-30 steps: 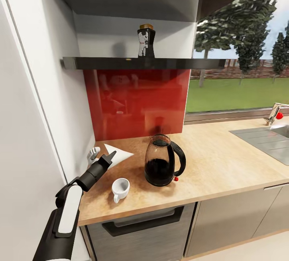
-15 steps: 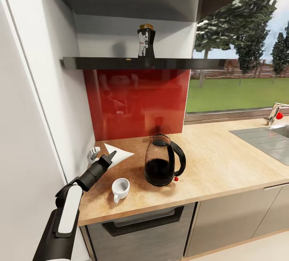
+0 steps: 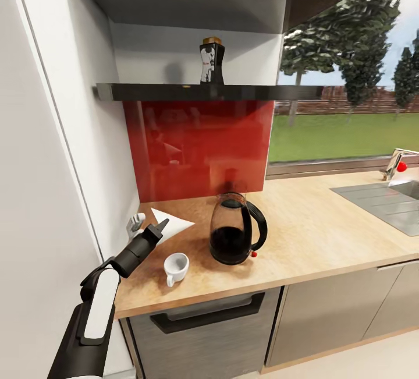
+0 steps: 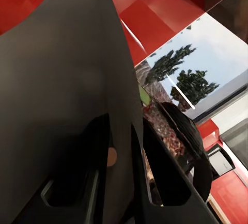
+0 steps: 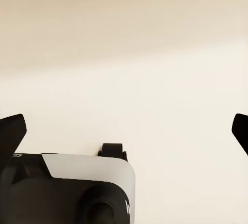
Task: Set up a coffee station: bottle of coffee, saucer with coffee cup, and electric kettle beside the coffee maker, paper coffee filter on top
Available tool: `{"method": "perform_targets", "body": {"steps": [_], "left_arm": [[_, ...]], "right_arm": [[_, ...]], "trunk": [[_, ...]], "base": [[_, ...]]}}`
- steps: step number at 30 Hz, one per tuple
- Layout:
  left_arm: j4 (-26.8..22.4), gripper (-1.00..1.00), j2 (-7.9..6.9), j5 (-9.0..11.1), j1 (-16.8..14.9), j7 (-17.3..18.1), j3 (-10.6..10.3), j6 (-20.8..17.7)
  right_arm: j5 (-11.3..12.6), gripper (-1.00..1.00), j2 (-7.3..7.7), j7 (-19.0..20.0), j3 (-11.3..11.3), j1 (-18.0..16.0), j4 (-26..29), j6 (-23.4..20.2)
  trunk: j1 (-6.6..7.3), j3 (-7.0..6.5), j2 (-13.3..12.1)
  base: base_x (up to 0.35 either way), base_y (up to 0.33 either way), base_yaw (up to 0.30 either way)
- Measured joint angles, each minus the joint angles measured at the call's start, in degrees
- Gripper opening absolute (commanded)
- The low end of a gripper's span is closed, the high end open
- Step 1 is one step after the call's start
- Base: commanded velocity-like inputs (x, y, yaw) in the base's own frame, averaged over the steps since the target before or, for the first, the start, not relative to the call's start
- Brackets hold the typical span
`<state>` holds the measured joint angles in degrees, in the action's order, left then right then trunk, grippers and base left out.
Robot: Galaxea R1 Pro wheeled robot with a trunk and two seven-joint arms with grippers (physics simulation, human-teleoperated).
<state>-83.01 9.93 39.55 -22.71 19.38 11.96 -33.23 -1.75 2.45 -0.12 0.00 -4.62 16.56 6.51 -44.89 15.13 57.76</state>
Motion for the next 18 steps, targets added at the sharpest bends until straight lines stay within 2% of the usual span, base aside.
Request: {"method": "perform_targets", "body": {"steps": [7,18], "left_arm": [[0.00,-1.00,0.00,0.00,0.00,0.00,0.02,0.00],[-0.01,-1.00,0.00,0.00,0.00,0.00,0.00,0.00]], "right_arm": [[0.00,1.00,0.00,0.04,0.00,0.00,0.00,0.00],[0.00,1.00,0.00,0.01,0.00,0.00,0.00,0.00]], "trunk": [[-0.01,0.00,0.00],[-0.01,0.00,0.00]], "base": [[-0.022,0.000,0.000],[-0.167,0.000,0.000]]}}
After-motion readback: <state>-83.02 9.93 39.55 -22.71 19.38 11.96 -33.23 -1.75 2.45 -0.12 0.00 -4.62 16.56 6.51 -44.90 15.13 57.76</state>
